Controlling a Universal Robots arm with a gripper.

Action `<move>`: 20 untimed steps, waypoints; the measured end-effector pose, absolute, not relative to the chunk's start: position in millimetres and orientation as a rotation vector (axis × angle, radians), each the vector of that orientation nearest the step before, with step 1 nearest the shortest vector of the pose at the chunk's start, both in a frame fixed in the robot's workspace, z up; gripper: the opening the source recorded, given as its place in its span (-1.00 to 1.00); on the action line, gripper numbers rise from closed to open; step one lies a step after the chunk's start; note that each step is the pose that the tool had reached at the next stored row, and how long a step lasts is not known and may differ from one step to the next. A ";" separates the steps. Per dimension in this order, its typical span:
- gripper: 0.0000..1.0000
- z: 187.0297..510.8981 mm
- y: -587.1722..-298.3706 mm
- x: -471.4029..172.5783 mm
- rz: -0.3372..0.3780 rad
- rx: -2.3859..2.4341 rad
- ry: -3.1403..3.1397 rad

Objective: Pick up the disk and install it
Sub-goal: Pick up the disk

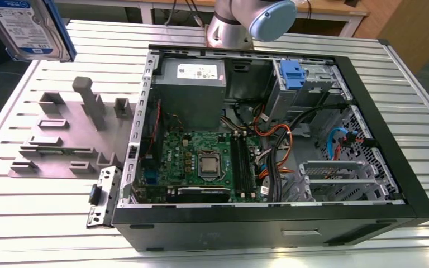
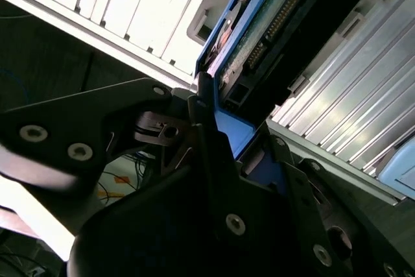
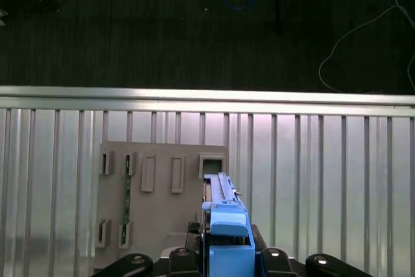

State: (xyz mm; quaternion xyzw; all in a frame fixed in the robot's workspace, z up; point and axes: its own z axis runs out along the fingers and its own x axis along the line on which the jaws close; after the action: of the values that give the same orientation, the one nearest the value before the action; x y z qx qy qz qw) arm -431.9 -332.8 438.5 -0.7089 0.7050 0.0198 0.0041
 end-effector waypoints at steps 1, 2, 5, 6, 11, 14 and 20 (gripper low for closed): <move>-0.27 440.7 -332.8 -431.9 0.062 -2.221 2.209; -0.27 442.5 -332.8 -431.9 0.062 -2.221 2.209; -0.27 448.0 -332.8 -431.9 0.062 -2.221 2.209; -0.27 450.0 -332.8 -431.9 0.062 -2.221 2.209; -0.27 463.2 -332.8 -431.9 0.062 -2.221 2.209; -0.27 471.4 -332.8 -431.9 0.062 -2.221 2.209; -0.27 497.1 -332.8 -431.8 0.062 -2.221 2.209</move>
State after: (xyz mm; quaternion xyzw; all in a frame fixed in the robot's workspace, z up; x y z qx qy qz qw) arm -431.8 -332.8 497.1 -0.7089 0.7050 0.0198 0.0041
